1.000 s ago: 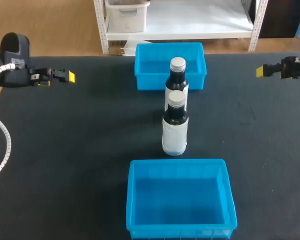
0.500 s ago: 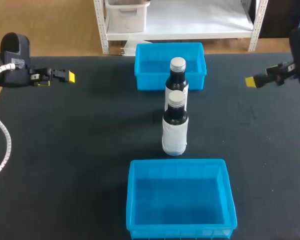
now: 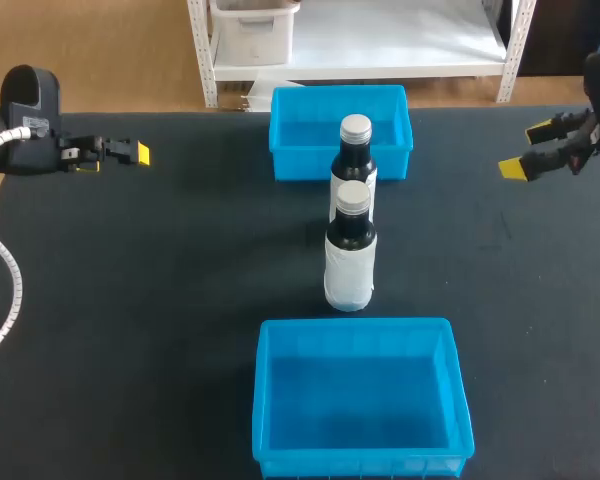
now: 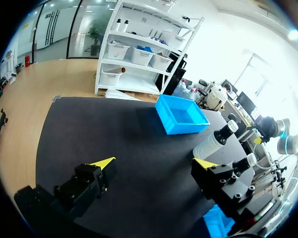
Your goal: Pick up the bottle, and place it in the far bin if it is heavy, or in the near bin if it is light.
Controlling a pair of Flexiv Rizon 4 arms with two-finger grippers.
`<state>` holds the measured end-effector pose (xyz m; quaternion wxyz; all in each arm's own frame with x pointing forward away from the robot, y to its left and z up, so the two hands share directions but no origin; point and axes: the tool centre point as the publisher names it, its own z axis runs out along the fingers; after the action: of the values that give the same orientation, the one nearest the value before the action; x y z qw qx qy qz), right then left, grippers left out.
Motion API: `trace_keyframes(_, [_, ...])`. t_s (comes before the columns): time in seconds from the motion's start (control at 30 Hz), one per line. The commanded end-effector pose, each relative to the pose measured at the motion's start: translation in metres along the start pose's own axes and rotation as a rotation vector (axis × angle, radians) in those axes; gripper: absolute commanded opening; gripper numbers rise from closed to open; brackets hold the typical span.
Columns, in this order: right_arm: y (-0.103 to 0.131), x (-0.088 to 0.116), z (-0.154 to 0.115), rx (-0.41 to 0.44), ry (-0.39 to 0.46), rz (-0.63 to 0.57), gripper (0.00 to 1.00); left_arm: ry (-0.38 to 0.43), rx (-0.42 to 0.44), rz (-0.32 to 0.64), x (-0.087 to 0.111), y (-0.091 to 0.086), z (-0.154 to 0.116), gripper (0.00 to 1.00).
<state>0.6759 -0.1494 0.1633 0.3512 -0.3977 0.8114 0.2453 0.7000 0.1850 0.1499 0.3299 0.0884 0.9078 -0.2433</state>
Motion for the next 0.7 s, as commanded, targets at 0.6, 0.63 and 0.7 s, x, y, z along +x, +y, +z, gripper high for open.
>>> trace_keyframes(0.6, [0.07,-0.002,0.043,-0.243,-0.009,-0.359,1.0,0.0,0.0,0.0,0.0,0.0,0.0,1.0])
trace_keyframes(0.63, [0.074,-0.003,0.048,-0.248,-0.011,-0.359,1.0,0.0,0.0,0.0,0.0,0.0,0.0,1.0])
trace_keyframes(0.7, [0.083,-0.004,0.058,-0.259,-0.006,-0.369,1.0,0.0,0.0,0.0,0.0,0.0,0.0,1.0])
